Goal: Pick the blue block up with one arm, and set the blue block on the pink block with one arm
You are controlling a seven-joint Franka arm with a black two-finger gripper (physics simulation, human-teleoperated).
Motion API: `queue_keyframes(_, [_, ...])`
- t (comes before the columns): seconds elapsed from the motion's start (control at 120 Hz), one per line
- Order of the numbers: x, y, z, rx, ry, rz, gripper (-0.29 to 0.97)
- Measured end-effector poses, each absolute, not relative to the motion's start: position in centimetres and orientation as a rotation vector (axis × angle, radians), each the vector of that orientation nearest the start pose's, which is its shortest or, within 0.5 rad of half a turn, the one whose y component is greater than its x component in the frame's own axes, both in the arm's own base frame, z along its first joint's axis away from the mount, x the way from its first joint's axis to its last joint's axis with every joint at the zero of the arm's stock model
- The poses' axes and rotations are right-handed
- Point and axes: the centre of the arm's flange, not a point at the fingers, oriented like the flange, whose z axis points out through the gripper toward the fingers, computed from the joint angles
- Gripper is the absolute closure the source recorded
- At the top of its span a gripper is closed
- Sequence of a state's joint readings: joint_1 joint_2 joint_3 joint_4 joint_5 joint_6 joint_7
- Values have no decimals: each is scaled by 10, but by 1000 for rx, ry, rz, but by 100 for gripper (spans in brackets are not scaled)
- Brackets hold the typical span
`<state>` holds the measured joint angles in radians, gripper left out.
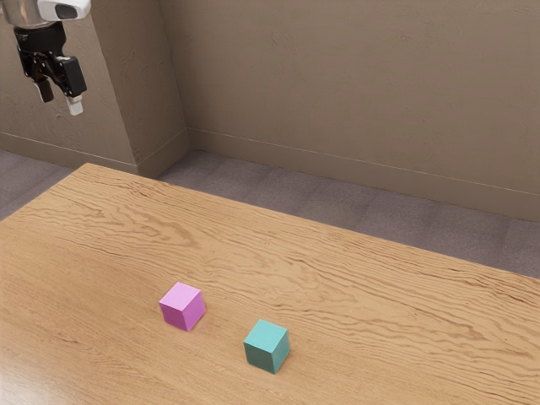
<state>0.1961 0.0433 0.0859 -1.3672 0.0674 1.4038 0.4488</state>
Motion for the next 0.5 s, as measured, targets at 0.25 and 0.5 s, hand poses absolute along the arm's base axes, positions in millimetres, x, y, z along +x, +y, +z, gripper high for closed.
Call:
queue_keyframes(0.25, [520, 160, 693, -3075, 226, 5, 0])
queue_keyframes(0.5, [544, 140, 738, -2955, 187, -137, 0])
